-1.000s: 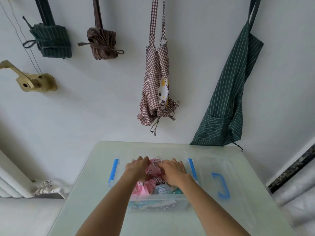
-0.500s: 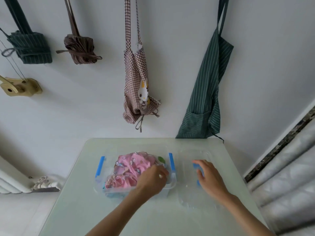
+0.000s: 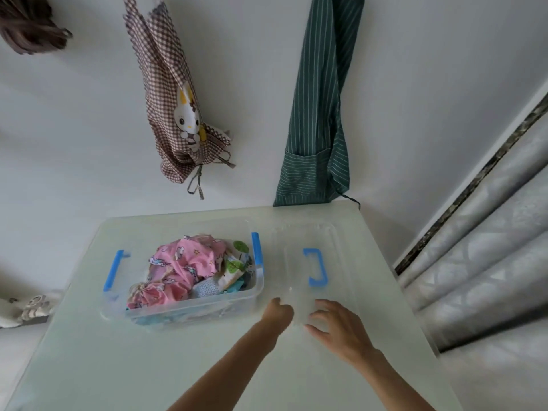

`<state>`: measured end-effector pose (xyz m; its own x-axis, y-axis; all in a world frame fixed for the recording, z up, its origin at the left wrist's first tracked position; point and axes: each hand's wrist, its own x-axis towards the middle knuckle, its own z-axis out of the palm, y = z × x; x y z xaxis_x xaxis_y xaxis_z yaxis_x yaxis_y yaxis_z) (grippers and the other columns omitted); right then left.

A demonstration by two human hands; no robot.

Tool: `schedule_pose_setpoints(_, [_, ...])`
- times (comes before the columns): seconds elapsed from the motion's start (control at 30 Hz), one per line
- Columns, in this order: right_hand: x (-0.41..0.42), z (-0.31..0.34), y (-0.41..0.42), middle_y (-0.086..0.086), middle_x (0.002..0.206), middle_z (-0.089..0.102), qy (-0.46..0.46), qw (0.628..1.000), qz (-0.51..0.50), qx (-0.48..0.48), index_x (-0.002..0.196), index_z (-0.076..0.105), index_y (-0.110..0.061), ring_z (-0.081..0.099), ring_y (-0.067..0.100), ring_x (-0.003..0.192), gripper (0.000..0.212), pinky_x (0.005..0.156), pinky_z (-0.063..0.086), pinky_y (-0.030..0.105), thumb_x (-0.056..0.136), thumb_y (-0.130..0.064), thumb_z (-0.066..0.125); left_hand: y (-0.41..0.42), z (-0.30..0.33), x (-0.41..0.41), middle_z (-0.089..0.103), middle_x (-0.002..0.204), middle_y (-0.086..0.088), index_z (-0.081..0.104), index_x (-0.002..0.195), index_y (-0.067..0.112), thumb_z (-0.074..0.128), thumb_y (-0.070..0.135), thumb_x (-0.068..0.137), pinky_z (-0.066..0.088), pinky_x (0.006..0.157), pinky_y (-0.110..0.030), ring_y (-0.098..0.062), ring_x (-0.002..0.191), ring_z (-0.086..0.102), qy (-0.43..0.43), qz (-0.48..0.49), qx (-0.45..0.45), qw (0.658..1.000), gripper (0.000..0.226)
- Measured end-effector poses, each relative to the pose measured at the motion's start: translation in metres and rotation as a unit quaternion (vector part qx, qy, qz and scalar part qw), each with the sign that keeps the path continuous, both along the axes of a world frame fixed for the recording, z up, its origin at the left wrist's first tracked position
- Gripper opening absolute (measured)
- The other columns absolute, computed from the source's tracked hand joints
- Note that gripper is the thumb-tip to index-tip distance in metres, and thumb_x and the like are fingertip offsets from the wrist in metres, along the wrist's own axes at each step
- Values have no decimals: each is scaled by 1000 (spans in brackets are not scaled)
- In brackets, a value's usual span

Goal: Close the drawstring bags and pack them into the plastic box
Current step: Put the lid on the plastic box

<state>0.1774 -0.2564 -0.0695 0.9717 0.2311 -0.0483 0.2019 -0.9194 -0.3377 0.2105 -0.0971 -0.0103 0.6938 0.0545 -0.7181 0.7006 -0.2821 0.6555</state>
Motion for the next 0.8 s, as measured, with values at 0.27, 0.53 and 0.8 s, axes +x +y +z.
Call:
schedule_pose_setpoints(0.27, [-3, -2, -15, -14, 93, 69, -11, 998, 51, 24, 69, 62, -25, 66, 3, 86, 18, 66, 45, 9, 66, -17, 78, -12, -43, 9, 40, 127, -17, 51, 126, 2, 55, 8, 90, 47, 57, -26, -18, 68, 43, 76, 208, -50, 974, 37])
schedule_pose_setpoints(0.53, [12, 100, -27, -5, 103, 70, -238, 969, -21, 62, 100, 46, -20, 64, 15, 89, 15, 84, 37, 19, 90, -19, 57, -25, 42, 18, 34, 150, -3, 36, 144, 14, 24, 65, 92, 33, 107, -36, -21, 137, 33, -38, 76, -304, 949, 73])
schedule_pose_setpoints(0.8, [20, 265, -11, -11, 90, 69, -260, 850, -131, 439, 90, 45, -28, 66, 2, 88, 17, 76, 47, 16, 91, -19, 60, 20, 127, 44, 29, 151, -15, 30, 145, 8, 59, 43, 88, 29, 113, -43, -30, 136, 33, -229, 68, -32, 970, 72])
